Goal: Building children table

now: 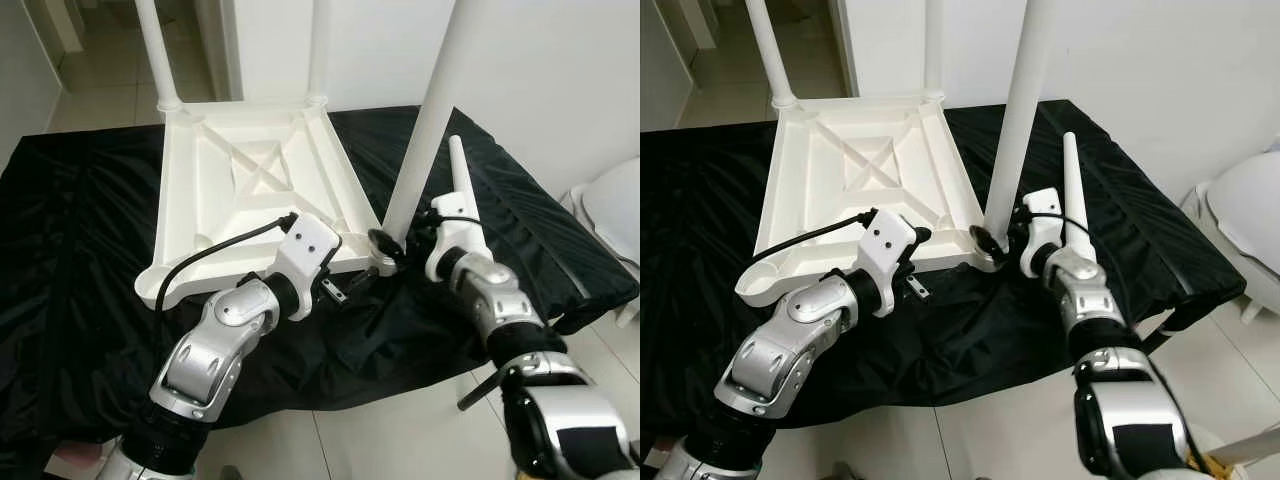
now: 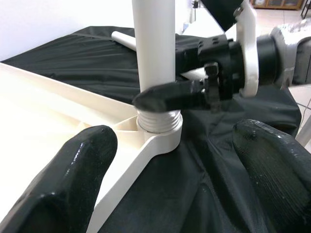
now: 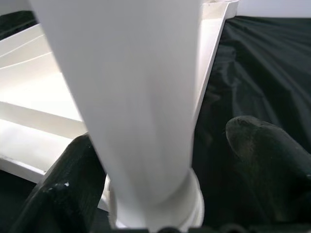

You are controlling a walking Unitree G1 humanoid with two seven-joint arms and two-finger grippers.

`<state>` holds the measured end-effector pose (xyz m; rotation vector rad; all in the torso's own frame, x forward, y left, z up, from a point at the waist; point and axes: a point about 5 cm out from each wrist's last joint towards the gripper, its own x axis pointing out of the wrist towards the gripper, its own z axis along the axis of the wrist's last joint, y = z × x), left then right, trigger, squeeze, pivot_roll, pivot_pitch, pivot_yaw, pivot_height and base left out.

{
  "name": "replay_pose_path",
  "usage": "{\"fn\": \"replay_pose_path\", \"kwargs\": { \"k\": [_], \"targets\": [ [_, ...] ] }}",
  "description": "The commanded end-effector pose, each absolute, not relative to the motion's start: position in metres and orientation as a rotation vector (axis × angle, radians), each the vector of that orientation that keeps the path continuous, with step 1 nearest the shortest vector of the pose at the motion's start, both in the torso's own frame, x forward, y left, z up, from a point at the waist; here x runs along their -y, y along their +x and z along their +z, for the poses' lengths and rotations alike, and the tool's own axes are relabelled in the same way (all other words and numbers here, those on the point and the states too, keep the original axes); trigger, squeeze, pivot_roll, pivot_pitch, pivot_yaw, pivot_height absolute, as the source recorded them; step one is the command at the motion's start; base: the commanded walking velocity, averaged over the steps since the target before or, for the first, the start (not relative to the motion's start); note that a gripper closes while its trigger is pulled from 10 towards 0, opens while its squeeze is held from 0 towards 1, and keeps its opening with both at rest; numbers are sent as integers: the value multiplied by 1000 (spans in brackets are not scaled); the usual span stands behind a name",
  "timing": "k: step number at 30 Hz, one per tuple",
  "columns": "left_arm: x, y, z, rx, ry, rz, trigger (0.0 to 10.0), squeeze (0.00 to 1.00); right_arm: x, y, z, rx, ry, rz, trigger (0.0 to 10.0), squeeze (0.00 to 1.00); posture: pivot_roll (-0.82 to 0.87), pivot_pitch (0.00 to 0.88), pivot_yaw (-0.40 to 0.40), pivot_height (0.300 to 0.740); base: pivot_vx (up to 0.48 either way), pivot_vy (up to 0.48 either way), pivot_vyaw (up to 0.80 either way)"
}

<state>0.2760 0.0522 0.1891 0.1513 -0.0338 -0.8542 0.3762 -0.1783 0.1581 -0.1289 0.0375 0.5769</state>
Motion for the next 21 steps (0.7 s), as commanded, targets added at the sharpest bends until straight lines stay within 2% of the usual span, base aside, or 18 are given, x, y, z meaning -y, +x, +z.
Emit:
{"fn": "replay_pose_path", "kwargs": {
  "k": [1, 8, 9, 10, 13, 14, 21],
  "targets": [
    [-51, 275, 192, 41, 148, -867, 10000, 0, 177, 376, 156, -50, -148, 597, 10000, 0, -39, 19, 4, 740, 0, 0, 0],
    [-51, 276, 194, 46, 149, -865, 10000, 0, 174, 378, 154, -62, -177, 621, 10000, 0, -34, 19, 7, 740, 0, 0, 0],
    [-51, 276, 194, 46, 149, -864, 10000, 0, 173, 378, 153, -71, -173, 636, 3882, 0, -33, 19, 8, 740, 0, 0, 0],
    [-51, 276, 194, 47, 150, -863, 10000, 0, 172, 378, 151, -80, -176, 650, 3608, 0, -31, 19, 7, 740, 0, 0, 0],
    [-51, 276, 194, 47, 150, -863, 10000, 0, 171, 377, 149, -86, -177, 658, 3608, 0, -31, 19, 7, 740, 0, 0, 0],
    [-51, 276, 195, 47, 150, -861, 10000, 0, 170, 377, 147, -93, -177, 669, 0, 0, -28, 19, 8, 740, 0, 0, 0],
    [-53, 277, 195, 46, 150, -853, 10000, 0, 170, 374, 138, -120, -176, 680, 0, 0, -22, 21, 4, 740, 0, 0, 0]
  ]
}}
